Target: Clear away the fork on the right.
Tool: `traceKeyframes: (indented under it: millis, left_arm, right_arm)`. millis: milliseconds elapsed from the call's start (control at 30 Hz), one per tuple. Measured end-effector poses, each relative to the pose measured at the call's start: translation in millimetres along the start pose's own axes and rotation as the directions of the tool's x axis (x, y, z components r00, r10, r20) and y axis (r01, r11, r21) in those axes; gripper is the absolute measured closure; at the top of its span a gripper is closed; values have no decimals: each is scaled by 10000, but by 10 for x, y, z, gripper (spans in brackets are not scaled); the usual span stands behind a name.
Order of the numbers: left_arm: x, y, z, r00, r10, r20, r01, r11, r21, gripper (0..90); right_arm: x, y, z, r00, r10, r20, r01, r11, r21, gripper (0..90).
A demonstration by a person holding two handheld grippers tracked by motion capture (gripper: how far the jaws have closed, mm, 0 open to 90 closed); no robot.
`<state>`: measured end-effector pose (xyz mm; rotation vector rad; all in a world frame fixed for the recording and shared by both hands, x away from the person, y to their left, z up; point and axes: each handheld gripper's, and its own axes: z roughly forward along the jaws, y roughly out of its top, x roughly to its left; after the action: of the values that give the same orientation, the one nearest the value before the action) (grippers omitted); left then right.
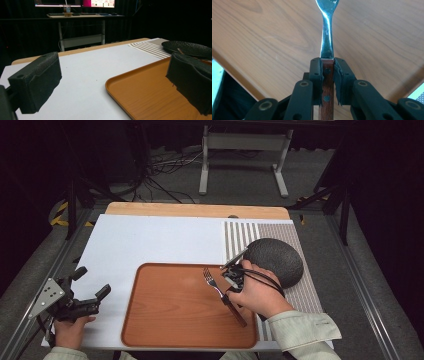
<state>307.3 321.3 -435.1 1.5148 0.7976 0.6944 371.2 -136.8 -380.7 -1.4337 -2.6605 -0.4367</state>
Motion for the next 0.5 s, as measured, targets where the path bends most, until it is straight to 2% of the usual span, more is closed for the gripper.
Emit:
traceKeyframes:
  millis: [500]
  left_arm:
    - [2, 3, -4, 10000, 26, -2, -26, 10000, 9, 6]
  right_arm:
    - [-58, -11, 191, 9981, 519, 319, -539, 9964, 653, 782]
